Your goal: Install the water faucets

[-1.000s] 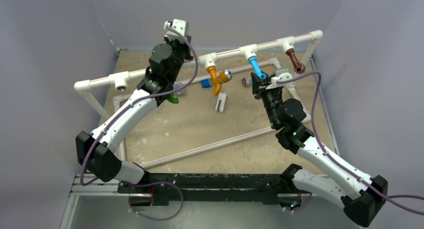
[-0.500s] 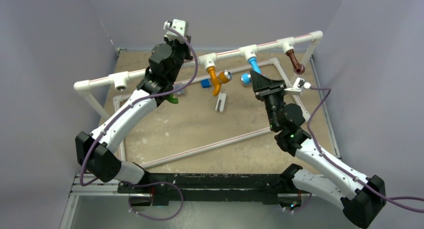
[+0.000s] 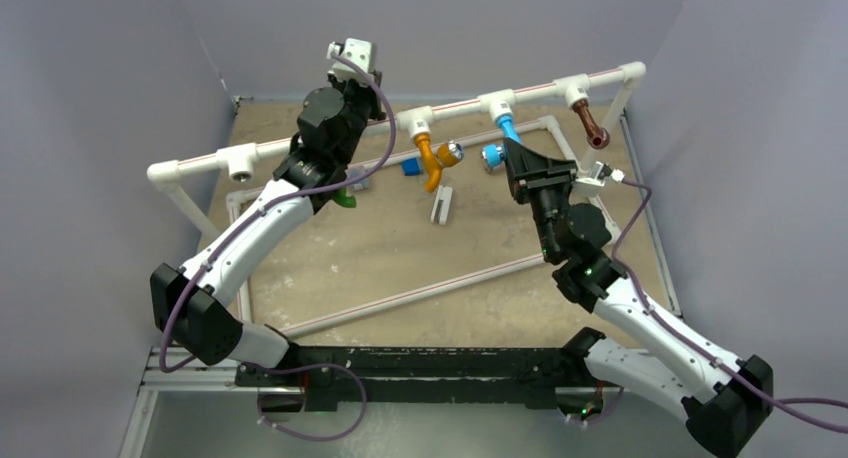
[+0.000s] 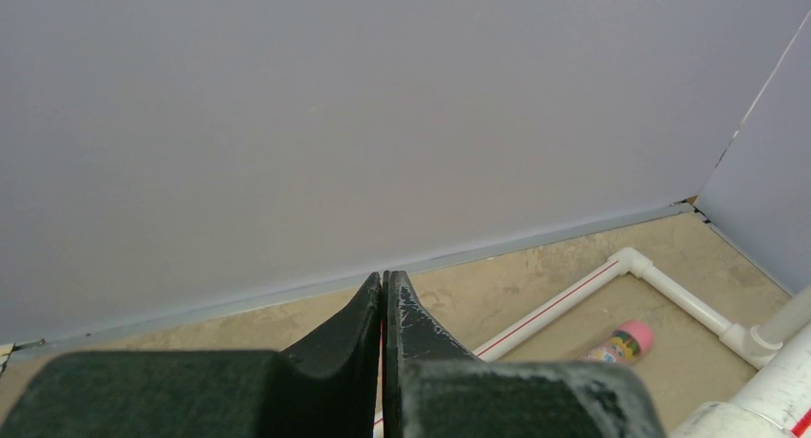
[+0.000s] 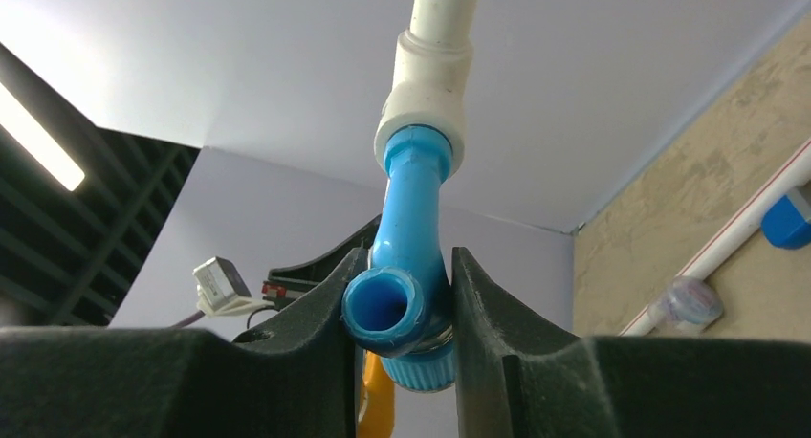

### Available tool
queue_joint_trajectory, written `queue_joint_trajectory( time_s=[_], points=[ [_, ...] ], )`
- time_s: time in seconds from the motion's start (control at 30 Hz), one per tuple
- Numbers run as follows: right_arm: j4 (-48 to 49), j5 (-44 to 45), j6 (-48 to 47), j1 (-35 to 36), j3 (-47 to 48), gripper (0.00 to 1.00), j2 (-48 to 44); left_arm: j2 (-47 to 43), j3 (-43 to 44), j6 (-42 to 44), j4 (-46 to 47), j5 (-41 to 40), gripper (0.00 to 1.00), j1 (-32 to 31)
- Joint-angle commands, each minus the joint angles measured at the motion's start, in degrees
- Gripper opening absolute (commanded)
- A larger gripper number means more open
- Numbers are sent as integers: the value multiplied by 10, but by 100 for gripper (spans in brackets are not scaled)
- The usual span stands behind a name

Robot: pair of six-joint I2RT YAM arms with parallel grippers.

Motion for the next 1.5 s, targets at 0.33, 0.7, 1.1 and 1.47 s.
queue_joint_trajectory(
  time_s=[0.33,0.7,1.1,1.47],
  points=[
    [-69,-72,70,27,17,41,-70,66,-72,23,-192,32,0,-23],
    [-165,-36,-125,27,19,69,-114,71,-72,24,-194,29,0,-23],
    [-275,-70,-735,27,95,75,-128,72,-71,25,-195,27,0,-25],
    [-367,-149,-1250,27,118,78,-160,71,-69,23,-197,30,0,-26]
  ],
)
